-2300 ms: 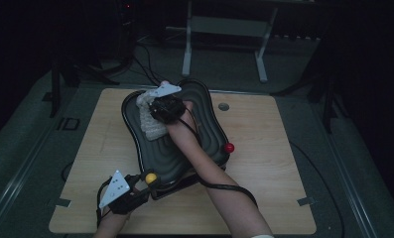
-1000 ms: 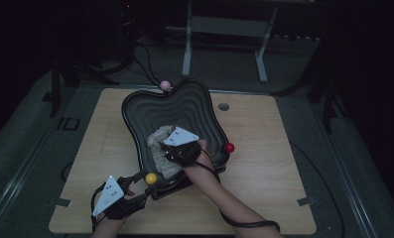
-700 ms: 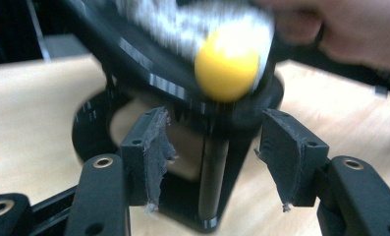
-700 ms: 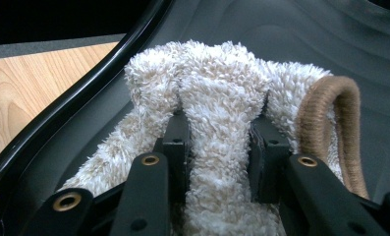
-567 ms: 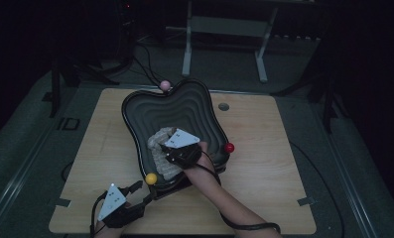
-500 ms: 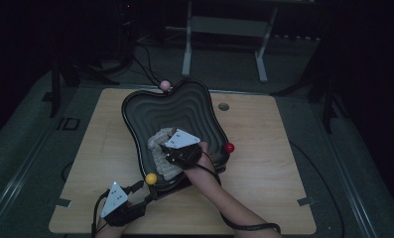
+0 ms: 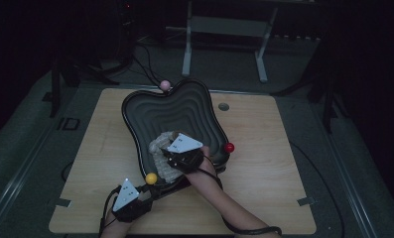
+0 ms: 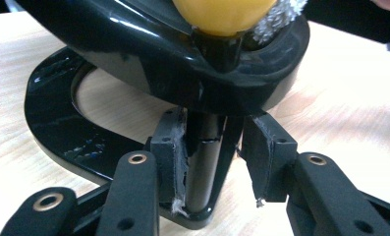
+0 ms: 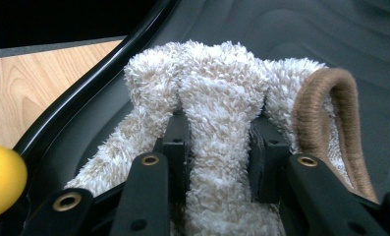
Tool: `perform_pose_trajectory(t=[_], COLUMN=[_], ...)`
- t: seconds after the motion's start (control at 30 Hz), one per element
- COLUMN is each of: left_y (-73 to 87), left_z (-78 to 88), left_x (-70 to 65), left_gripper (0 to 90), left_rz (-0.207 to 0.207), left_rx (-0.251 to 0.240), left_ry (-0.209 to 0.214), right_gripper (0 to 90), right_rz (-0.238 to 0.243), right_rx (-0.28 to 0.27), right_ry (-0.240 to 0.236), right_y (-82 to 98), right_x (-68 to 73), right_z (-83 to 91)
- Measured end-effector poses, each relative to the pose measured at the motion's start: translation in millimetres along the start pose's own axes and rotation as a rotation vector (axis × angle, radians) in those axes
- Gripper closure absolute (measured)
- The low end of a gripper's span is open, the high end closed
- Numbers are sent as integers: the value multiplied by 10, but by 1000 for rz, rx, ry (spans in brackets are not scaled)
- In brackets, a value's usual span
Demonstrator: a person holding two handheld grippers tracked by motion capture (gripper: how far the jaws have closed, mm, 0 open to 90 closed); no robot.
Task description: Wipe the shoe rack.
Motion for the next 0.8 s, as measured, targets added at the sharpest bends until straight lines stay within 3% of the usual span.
perform_pose_trajectory(t=[0.07, 0.13, 0.53, 0.7, 0.8], left_y=[-3, -5, 1, 2, 4], left_z=[4, 0, 2, 2, 3], left_x=[29, 23, 11, 15, 16], left_gripper=[706, 723, 739, 740, 740], left_rz=[12, 4, -15, -15, -15], left_rx=[-6, -2, -7, -11, -12], left_ry=[-10, -13, -28, -24, -22], right_gripper=[664, 664, 668, 672, 672], right_rz=[-3, 0, 12, -4, -30], right_rx=[0, -1, -2, 6, -6], right_ry=[-3, -3, -14, -28, -35], right_y=[10, 26, 215, 147, -26], right_x=[6, 15, 86, 55, -23], right_z=[9, 21, 182, 171, 129])
Point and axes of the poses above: each handheld gripper's, and its own axes: z roughly backward along the jaws, y roughly out of its underside, x roughly to its left, the point moved 7 cm from there along -z, roughly forward along the jaws, and after that the axes turned 9 degrees about y, right-handed, at the moved point
